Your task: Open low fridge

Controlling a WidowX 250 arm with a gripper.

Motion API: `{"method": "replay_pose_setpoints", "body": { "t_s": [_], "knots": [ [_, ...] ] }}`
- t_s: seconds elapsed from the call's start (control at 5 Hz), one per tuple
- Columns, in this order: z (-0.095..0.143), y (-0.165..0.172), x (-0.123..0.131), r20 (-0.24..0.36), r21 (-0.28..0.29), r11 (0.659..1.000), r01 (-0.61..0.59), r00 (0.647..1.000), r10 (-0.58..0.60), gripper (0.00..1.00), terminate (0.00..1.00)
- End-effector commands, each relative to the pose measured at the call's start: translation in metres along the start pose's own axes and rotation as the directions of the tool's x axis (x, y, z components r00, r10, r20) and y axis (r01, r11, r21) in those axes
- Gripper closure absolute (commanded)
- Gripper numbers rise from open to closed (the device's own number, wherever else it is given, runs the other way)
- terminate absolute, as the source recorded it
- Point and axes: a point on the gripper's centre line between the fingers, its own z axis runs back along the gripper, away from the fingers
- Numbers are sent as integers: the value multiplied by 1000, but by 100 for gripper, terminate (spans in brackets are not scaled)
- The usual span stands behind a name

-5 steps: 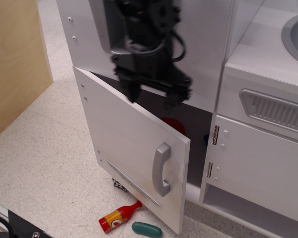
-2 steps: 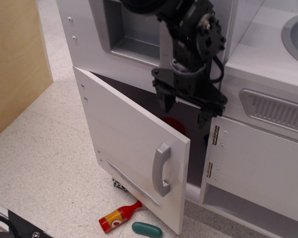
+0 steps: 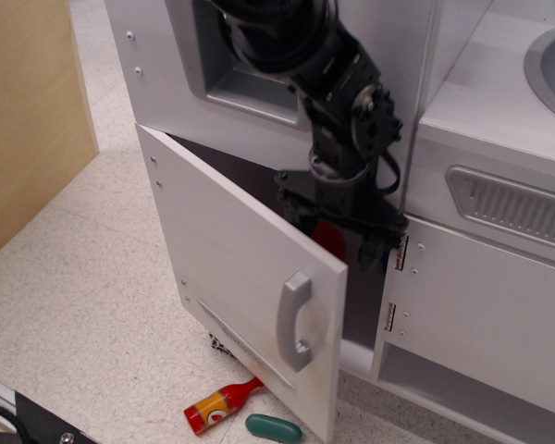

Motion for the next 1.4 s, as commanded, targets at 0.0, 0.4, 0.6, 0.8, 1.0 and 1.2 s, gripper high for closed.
{"method": "replay_pose_setpoints", "body": {
  "t_s": [0.0, 0.4, 0.6, 0.8, 1.0, 1.2],
  "knots": [
    [19, 27, -23, -41, 16, 1000, 14, 999, -14, 0, 0],
    [25, 70, -54, -109, 55, 996, 68, 992, -61, 0, 0],
    [20, 102, -65, -127, 96, 992, 82, 990, -69, 0, 0],
    [20, 129, -70, -118, 132, 988, 77, 991, -62, 0, 0],
    [18, 158, -70, -105, 172, 983, 64, 993, -46, 0, 0],
    [16, 175, -70, -105, 198, 979, 58, 994, -37, 0, 0]
  ]
}}
